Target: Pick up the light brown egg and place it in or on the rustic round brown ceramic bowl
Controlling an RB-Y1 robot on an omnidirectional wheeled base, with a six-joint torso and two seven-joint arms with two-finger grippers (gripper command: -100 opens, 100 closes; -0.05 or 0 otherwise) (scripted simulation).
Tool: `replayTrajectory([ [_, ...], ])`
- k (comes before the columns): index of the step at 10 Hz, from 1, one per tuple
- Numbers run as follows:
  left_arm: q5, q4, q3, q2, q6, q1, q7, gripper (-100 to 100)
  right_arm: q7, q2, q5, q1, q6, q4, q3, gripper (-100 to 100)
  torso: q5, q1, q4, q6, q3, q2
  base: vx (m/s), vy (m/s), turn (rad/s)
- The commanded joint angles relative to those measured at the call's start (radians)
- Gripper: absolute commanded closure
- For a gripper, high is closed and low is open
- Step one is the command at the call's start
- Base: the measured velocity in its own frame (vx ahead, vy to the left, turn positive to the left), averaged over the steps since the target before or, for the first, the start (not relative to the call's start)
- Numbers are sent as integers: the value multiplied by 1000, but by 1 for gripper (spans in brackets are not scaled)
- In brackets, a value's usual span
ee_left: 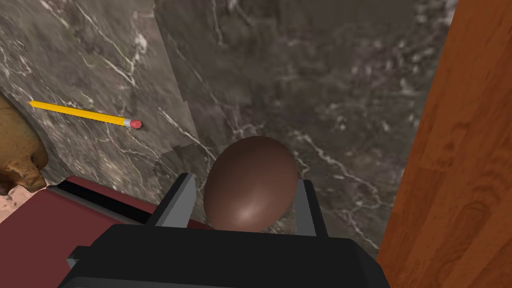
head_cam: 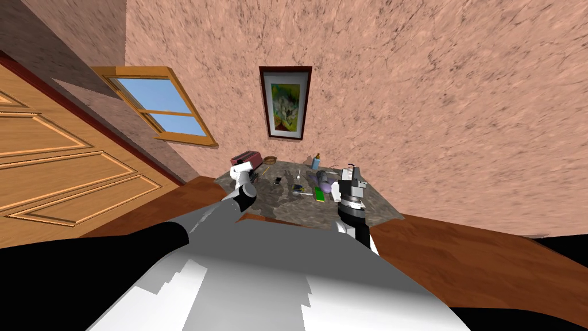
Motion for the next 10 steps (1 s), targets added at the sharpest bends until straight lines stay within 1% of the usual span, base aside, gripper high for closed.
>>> replayTrajectory([
  [1,0,0,0,0,0,0,0,100,0,0,0,0,0,0,0,0,0,0,0,0,0,0,0,0,0],
  [4,0,0,0,0,0,-1,0,100,0,0,0,0,0,0,0,0,0,0,-1,-1,0,0,0,0,0],
  [5,0,0,0,0,-1,-1,0,0,0,0,0,0,0,0,0,0,0,0,-1,-1,0,0,0,0,0],
  [6,41,-50,-50,10,39,49,50,100,0,0,0,0,0,0,0,0,0,0,-1,-1,0,0,21,45,-142],
  [7,41,-68,-63,10,39,57,62,100,0,0,0,0,0,0,0,0,1,3,-1,-1,-1,-1,28,59,-85],
  [8,84,-103,-102,18,82,94,98,100,0,0,0,0,0,0,0,0,1,4,-1,-2,-1,-1,35,63,-142],
  [9,85,-129,-127,18,82,123,121,100,0,0,0,0,0,0,0,0,2,5,-1,-2,-1,-2,21,60,-85],
  [10,85,-146,-127,18,82,125,121,100,0,0,0,0,0,0,0,0,2,6,-2,-3,-1,-1,5,29,24],
])
